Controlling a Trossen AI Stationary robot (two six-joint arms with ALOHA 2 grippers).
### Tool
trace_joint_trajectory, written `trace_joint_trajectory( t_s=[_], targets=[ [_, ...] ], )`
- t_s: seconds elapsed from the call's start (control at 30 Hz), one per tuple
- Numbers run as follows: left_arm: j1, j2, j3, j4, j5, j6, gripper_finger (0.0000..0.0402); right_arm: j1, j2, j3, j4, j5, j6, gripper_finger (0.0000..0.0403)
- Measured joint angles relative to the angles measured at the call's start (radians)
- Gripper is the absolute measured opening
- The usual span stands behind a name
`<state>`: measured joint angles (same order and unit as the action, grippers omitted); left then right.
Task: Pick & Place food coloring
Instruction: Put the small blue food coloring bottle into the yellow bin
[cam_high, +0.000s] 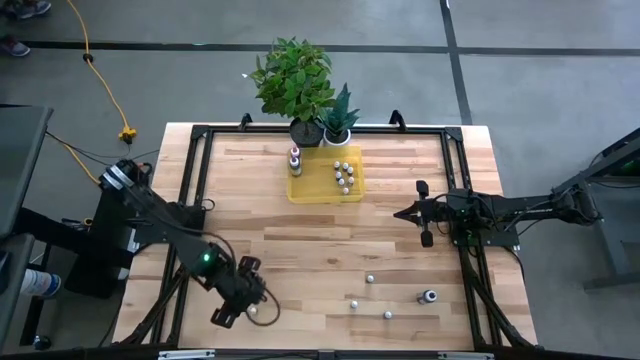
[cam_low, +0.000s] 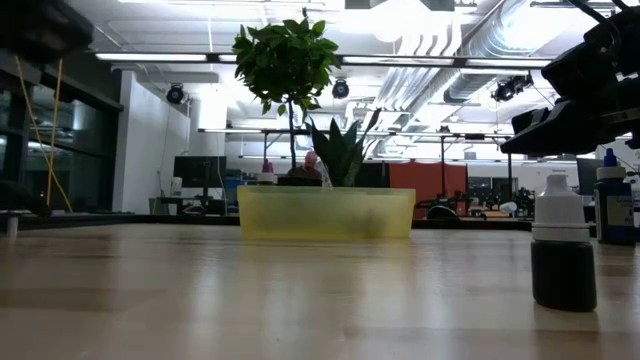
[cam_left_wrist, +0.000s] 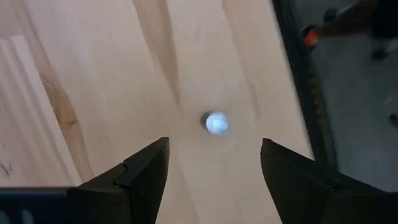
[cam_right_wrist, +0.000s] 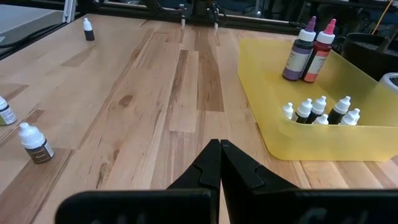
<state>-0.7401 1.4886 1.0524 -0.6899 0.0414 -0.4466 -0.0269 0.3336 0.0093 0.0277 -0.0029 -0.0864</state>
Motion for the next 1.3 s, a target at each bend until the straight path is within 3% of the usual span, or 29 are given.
trace_joint_trajectory(
  t_s=[0.5, 0.87, 1.3],
  targets=[
    [-0.049, 0.156, 0.0, 0.101, -0.047, 0.055, 0.0243, 0.0, 0.0, 0.0, -0.001, 0.0, 0.0, 0.0],
    [-0.048, 0.202, 0.0, 0.121, -0.05, 0.058, 0.024, 0.0, 0.0, 0.0, -0.001, 0.0, 0.0, 0.0],
    [-0.048, 0.202, 0.0, 0.12, -0.026, 0.057, 0.0148, 0.0, 0.0, 0.0, -0.001, 0.0, 0.0, 0.0]
  ],
)
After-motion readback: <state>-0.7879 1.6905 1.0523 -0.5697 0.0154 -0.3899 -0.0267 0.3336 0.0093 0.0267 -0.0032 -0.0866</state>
